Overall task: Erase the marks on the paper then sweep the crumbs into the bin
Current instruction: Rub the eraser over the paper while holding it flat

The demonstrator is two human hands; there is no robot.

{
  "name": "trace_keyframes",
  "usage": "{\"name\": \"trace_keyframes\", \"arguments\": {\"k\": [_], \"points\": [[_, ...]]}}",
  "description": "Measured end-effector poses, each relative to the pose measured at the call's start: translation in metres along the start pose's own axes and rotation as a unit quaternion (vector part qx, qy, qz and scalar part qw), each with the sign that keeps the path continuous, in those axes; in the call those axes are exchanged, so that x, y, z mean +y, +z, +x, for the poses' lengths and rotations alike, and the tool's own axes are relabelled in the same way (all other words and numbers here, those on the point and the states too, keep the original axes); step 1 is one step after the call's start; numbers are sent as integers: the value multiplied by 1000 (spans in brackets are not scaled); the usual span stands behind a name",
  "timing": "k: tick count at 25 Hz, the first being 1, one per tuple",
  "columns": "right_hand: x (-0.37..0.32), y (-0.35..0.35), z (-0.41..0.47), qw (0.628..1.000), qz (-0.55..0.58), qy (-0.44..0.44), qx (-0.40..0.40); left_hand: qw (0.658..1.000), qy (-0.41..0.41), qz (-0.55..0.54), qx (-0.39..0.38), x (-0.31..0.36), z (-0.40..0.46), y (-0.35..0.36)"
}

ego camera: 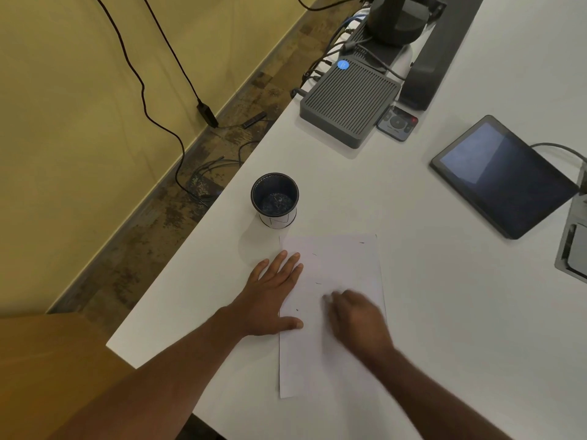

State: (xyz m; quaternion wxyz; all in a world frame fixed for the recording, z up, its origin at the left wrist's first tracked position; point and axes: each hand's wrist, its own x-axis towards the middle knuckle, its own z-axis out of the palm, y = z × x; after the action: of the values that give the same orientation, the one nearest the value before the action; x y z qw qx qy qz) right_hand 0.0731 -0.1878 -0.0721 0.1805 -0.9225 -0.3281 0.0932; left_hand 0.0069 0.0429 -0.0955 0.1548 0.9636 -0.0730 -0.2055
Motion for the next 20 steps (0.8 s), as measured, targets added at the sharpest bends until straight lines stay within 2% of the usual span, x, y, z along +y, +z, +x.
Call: {"name": "trace_keyframes", "arguments": {"k": [2,4,7,9,11,13,15,16,18,20], "points": [[39,-21,31,993,-33,96,62,1000,1,4,0,1,1,0],[50,-30,43,984,-38,135,105,1000,-1,10,0,0,1,0],[-5,-9,11,998,2,52,23,1000,-2,7,3,0,1,0],[-10,2,-5,1000,-9,-22,-11,1000,-3,4,5,0,1,1],[21,-10,18,999,-19,42,14,1000,-3,1,6,0,1,2],[48,-30,43,989,-44,115,82,1000,-3,4,2,0,1,1],[39,-34,47,986,-26,133,96,1000,-3,3,6,0,1,0],[20,-28,39,991,-17,103,84,1000,-3,4,8,0,2,0],[-25,-6,3,1000,11,4,6,1000,-2,8,6,0,1,1],[-21,4,-8,997,-15,-65,-29,1000,-1,8,9,0,1,3]]}}
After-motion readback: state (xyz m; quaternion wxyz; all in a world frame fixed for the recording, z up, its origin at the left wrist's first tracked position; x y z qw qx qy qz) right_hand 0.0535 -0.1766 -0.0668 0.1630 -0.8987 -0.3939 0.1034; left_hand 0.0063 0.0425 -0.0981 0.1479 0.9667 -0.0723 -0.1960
